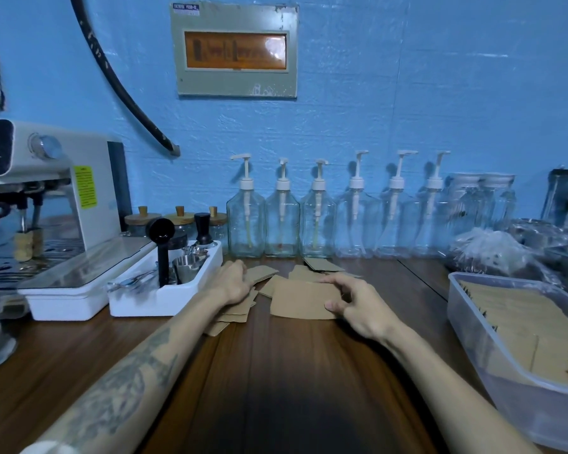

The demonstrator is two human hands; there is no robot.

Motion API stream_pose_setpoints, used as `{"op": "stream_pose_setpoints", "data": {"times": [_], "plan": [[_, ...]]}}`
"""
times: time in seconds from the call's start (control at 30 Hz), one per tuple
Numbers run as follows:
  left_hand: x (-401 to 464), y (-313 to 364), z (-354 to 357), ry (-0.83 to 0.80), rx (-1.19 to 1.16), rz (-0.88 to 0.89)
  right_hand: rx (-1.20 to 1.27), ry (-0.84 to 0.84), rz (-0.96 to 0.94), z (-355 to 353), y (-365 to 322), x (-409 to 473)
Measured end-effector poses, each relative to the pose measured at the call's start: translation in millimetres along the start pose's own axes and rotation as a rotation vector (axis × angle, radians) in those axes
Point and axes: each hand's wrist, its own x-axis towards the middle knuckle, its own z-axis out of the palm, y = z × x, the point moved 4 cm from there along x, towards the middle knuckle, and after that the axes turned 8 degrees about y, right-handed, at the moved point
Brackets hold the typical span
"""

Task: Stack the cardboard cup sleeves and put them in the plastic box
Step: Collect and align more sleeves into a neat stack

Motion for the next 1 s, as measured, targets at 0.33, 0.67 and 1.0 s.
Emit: {"op": "stream_pose_setpoints", "data": {"times": [0.33,0.67,1.0], "plan": [[-33,7,-30,0.143,-0.134,0.216,0.027,-0.003,-0.008,2,-3,-2],[-94,-2,-78,0.344,-0.415,0.191,0.017,0.013,-0.006,1,-12,-12],[-116,5,-110,0.547,-1.042,0.025,-0.011,0.039,0.002,3,-4,-8]]}}
